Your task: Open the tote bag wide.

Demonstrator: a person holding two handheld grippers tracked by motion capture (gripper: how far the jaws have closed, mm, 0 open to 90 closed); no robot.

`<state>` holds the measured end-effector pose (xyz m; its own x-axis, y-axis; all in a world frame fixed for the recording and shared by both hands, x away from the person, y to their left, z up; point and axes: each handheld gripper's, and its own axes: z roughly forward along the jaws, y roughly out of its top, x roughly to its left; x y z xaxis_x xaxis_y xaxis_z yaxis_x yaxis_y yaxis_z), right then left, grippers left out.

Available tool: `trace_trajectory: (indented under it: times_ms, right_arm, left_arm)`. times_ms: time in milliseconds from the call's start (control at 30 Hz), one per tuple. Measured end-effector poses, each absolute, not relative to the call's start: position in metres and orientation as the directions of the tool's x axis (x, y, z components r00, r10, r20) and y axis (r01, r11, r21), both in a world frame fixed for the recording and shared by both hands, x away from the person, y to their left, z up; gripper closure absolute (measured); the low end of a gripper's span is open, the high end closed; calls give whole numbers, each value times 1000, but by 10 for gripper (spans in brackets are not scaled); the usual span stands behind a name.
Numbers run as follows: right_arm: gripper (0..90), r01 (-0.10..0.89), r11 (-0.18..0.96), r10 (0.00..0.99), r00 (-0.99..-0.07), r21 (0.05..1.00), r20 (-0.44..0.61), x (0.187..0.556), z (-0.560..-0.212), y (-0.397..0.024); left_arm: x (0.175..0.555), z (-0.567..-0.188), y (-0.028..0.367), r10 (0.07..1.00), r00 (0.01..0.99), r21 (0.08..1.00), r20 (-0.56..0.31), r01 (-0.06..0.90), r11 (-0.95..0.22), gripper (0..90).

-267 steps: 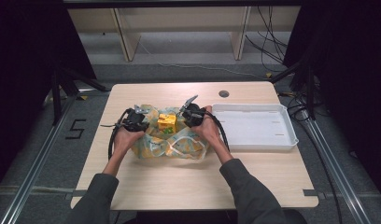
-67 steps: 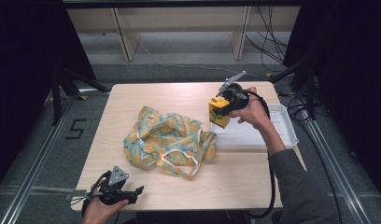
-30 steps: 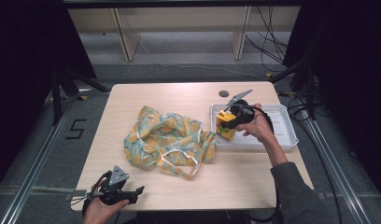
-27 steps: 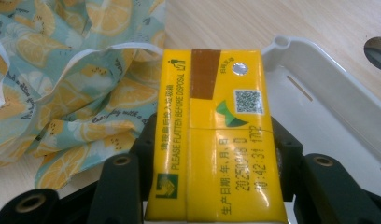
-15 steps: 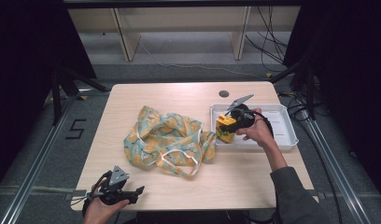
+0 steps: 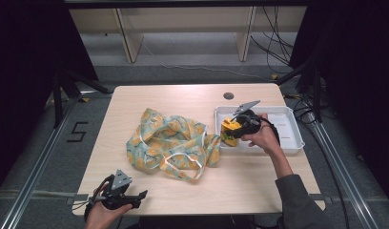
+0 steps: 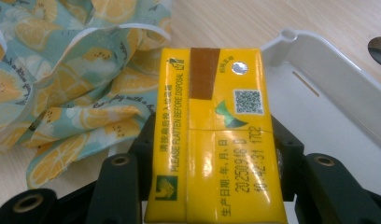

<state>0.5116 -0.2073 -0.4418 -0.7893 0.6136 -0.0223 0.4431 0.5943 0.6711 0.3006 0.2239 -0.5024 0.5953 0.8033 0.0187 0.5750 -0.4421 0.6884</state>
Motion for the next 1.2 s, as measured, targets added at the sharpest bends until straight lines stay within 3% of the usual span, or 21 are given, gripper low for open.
trace_trajectory:
  times_ms: [533, 600, 700, 900, 1100, 1200]
  right_arm:
    - [499, 430, 608, 580, -815, 667, -3, 514, -442, -215]
    - [453, 459, 572, 596, -802, 679, 40, 514, -443, -216]
    - [309, 487, 527, 633, -772, 696, 62, 514, -443, -219]
    - [278, 457, 530, 621, -783, 715, 40, 496, -427, -226]
    - [296, 443, 495, 652, -758, 747, 17, 472, -409, -238]
    - [406, 429, 499, 657, -754, 753, -6, 462, -406, -239]
  left_arm:
    - [301, -506, 222, 802, 596, 682, 17, 580, -445, 233]
    - [301, -506, 222, 802, 597, 683, 16, 580, -445, 233]
    - [301, -505, 222, 801, 599, 684, 17, 578, -446, 233]
    - [301, -505, 223, 801, 598, 680, 16, 581, -447, 233]
    - [301, -505, 222, 804, 595, 686, 19, 577, -443, 233]
    - [300, -505, 222, 810, 586, 687, 10, 585, -431, 233]
